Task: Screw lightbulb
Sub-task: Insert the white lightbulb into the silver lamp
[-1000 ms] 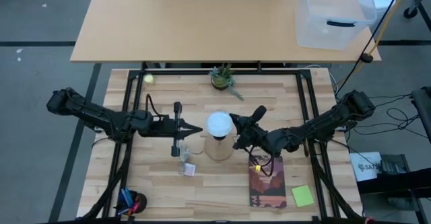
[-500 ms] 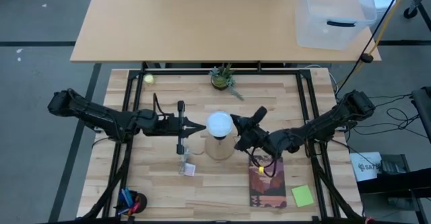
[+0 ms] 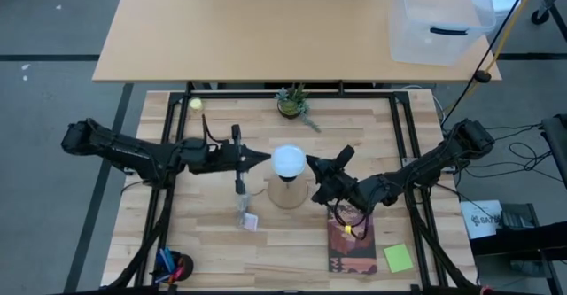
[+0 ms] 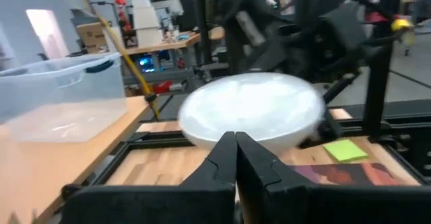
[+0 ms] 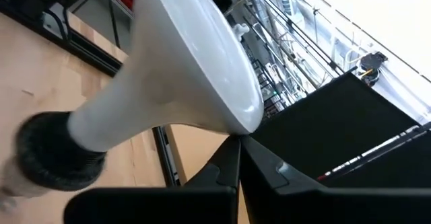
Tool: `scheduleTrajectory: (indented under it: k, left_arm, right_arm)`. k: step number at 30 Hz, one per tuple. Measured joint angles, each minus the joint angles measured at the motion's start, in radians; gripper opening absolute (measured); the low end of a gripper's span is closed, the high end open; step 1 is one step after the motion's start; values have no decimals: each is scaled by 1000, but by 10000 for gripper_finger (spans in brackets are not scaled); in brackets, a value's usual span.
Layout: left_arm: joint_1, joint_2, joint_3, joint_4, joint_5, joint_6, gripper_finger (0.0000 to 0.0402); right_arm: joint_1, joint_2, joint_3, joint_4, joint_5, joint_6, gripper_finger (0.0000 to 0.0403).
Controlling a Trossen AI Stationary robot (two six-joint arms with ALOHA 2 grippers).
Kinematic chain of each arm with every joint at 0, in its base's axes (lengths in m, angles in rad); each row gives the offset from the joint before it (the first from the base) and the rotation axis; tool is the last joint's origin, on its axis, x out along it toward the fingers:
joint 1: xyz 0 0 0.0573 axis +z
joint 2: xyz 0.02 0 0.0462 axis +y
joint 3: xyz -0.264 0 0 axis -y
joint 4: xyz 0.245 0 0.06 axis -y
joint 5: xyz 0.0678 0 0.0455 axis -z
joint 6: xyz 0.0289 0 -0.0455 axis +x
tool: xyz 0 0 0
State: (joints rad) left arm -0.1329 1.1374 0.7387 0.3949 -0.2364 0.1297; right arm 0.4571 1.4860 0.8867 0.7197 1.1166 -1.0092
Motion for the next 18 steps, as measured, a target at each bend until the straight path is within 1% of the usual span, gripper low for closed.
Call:
scheduleTrajectory:
  k: [2, 4, 5, 11, 18]
  left_arm:
    - [14, 0, 0, -5, -26, -19, 0]
    - [26, 2, 0, -14, -45, -35, 0]
    - [33, 4, 0, -28, -53, -43, 0]
    - [50, 4, 0, -66, -47, -79, 0]
    - [-6, -34, 0, -66, -43, -34, 0]
  right_arm:
    - [9, 0, 0, 0, -14, 0, 0]
    - [19, 1, 0, -1, -59, 1, 0]
    - [24, 2, 1, -1, -66, 1, 0]
    - [41, 2, 1, -4, -41, 2, 0]
    - [46, 2, 1, -26, -26, 37, 0]
